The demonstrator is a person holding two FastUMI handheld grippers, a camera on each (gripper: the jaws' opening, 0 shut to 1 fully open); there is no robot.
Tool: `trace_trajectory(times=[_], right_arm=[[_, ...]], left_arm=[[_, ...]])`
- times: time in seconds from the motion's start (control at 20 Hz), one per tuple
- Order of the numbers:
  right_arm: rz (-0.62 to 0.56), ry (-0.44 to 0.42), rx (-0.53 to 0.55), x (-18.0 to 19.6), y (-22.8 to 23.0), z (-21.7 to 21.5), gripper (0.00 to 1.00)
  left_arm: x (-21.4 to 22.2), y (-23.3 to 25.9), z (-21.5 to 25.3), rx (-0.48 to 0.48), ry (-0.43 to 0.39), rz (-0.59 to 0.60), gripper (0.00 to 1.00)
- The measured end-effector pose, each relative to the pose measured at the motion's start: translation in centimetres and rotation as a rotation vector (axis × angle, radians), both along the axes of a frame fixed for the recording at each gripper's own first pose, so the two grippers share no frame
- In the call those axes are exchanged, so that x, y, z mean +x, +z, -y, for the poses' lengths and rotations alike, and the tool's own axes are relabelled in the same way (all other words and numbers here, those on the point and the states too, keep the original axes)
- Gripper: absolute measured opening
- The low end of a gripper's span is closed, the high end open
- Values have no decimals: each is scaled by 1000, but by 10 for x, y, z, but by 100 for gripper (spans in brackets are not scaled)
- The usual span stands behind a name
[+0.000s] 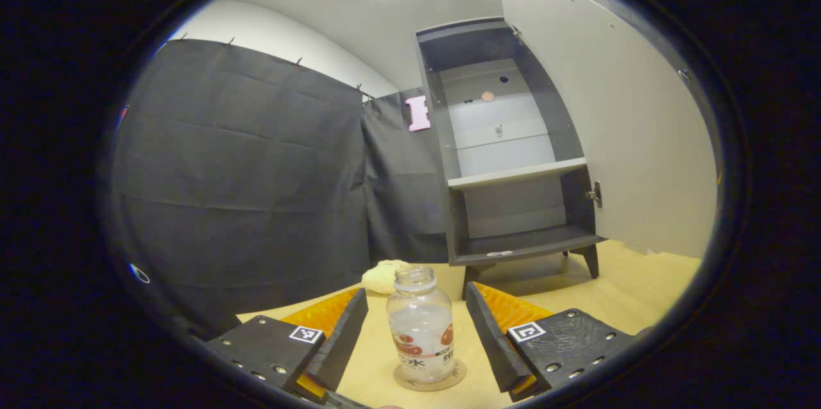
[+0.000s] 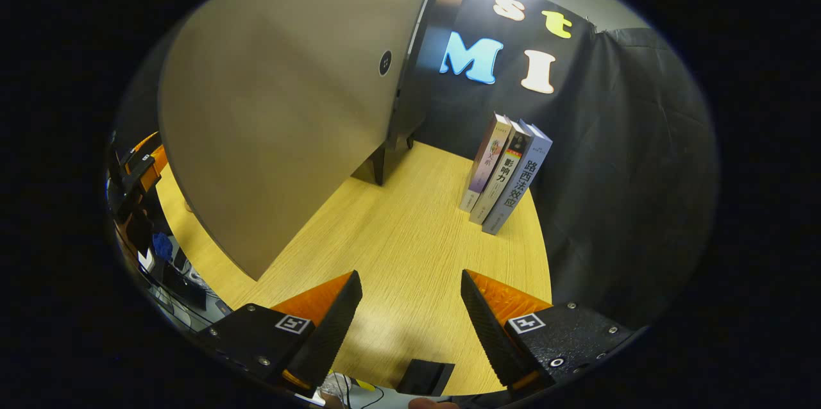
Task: Open the cabinet door with the right hand, grasp the bottle in the cabinet with the left hand and place it on the coaster, then close the cabinet door with the right hand.
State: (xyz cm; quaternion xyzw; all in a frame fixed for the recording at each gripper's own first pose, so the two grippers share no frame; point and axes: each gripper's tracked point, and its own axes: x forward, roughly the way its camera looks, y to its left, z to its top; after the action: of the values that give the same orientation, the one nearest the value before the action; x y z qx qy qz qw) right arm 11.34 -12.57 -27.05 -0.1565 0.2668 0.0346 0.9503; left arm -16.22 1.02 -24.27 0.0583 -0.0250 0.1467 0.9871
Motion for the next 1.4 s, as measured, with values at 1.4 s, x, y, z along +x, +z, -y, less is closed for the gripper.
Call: trace_trajectory(times=[1.4], right_arm=[[619,22,499,16,309,-131,94]], left_arm=[[-4,283,-5,-91,-217,-46,88]])
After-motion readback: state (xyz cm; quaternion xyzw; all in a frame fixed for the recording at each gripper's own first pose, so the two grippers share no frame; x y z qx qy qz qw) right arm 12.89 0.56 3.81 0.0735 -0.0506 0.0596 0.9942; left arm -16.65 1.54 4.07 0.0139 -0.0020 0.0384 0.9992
